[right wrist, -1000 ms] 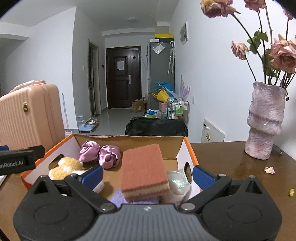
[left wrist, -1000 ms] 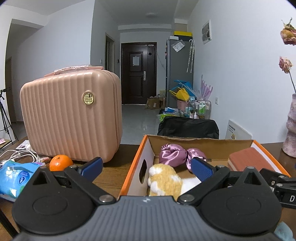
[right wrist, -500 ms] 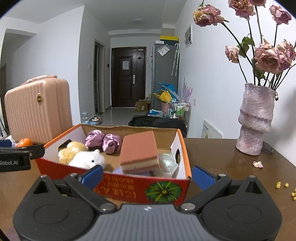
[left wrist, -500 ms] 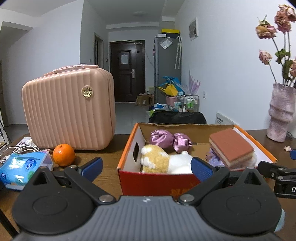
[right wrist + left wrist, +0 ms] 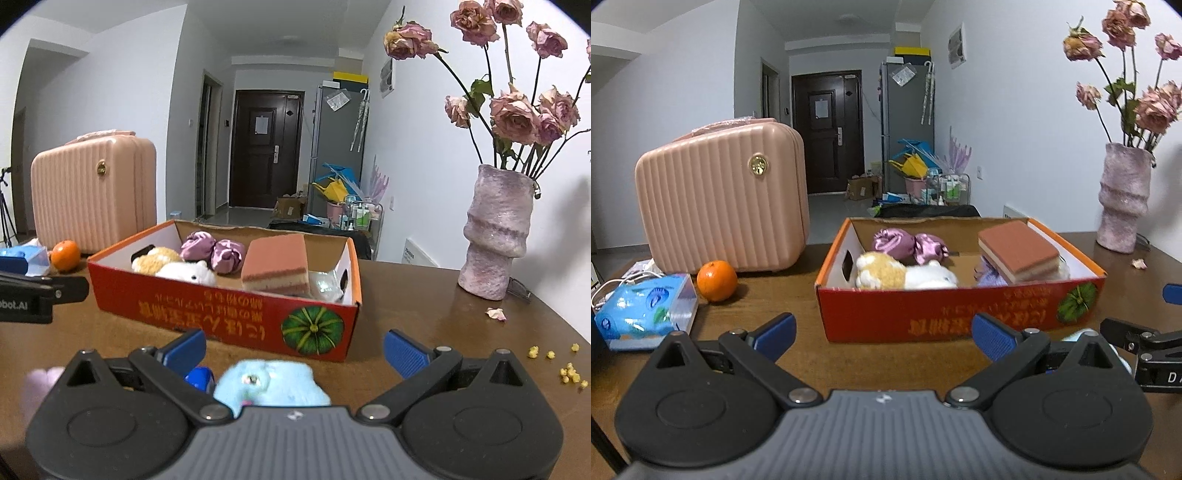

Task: Organize soft objects
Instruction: 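Move both tools back toward the lilac headband and blue plush on the table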

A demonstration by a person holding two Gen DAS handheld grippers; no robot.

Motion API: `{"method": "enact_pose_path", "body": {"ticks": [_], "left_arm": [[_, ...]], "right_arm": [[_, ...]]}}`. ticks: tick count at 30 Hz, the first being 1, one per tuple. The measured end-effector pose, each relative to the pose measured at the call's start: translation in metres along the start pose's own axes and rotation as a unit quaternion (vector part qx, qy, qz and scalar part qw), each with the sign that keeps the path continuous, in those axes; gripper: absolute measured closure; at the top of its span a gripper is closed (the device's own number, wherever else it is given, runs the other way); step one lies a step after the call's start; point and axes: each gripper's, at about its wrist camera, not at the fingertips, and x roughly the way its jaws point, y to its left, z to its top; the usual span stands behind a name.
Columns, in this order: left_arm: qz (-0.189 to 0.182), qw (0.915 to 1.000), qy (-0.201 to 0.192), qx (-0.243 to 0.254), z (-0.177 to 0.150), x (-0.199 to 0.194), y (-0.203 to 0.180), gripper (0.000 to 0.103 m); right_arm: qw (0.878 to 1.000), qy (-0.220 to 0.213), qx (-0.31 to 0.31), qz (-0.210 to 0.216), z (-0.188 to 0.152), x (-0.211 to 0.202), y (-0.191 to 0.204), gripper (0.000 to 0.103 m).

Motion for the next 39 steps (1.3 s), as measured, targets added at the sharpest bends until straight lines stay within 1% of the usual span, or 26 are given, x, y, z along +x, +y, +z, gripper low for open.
{"method": "enact_pose_path", "body": {"ticks": [9,14,22,31,34,37,39], "left_arm": [[-0.015,0.9998,0.010,0.013,-0.018,-0.026,-0.013,0.000],[-0.023,0.9995,0.013,0.018,-0.027,-0.041,-0.020,0.000],[-0.033,0.9989,0.023,0.025,-0.044,-0.062,-0.034,0.000],[-0.036,0.9983,0.024,0.038,-0.055,-0.078,-0.046,0.000],[-0.033,0.9984,0.027,0.036,-0.057,-0.078,-0.046,0.000],[-0.032,0.9985,0.028,0.034,-0.057,-0.077,-0.044,0.000],[-0.033,0.9985,0.032,0.031,-0.057,-0.076,-0.043,0.000]], "right_arm": [[1.000,0.002,-0.018,-0.002,-0.019,-0.026,-0.003,0.000],[1.000,0.004,-0.016,-0.003,-0.028,-0.041,-0.008,0.000],[1.000,0.006,-0.002,-0.018,-0.041,-0.058,-0.024,0.000],[0.999,0.008,0.001,-0.035,-0.052,-0.070,-0.036,0.000],[0.998,0.016,0.001,-0.052,-0.058,-0.068,-0.045,0.000],[0.997,0.035,-0.001,-0.071,-0.063,-0.062,-0.056,0.000],[0.996,0.048,0.003,-0.074,-0.065,-0.058,-0.063,0.000]]}}
